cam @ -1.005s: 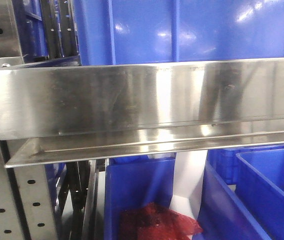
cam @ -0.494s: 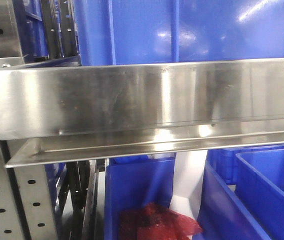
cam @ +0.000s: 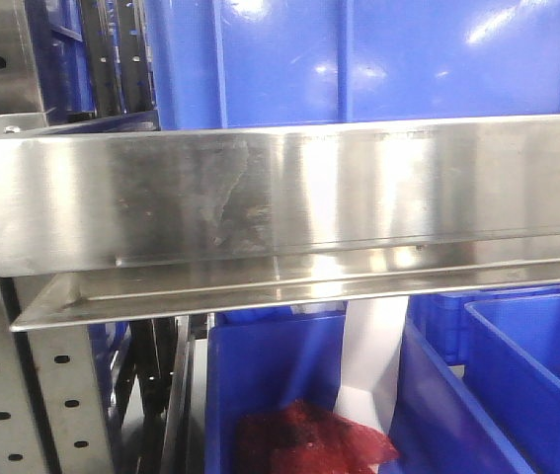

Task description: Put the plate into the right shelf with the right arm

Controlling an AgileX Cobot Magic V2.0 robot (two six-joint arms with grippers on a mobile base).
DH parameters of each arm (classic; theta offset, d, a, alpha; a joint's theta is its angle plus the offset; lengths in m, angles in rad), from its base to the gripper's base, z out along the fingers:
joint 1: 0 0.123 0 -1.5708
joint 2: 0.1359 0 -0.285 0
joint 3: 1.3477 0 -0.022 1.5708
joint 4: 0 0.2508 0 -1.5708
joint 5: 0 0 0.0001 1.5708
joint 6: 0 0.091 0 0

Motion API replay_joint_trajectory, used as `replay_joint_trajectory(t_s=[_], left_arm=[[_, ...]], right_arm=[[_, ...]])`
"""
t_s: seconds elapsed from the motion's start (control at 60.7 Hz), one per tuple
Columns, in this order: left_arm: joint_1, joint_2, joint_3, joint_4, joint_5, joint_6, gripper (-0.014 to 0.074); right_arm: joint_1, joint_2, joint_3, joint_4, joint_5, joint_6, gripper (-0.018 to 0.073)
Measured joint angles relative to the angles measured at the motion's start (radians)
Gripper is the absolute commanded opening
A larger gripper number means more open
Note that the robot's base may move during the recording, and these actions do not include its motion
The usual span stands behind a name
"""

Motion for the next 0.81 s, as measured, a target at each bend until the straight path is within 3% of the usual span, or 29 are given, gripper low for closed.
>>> replay_joint_trajectory(t_s=[0.626,0.807], left_arm=[[0.0,0.0,0.0,0.0,0.0,0.0,-0.0047],[0.0,0.0,0.0,0.0,0.0,0.0,-0.0047]], right_arm=[[-0.002,-0.047,0.083,0.004,-0.02,-0.005,0.0046],[-0.043,-0.062,0.14,0.131,-0.084,-0.185,0.0046]])
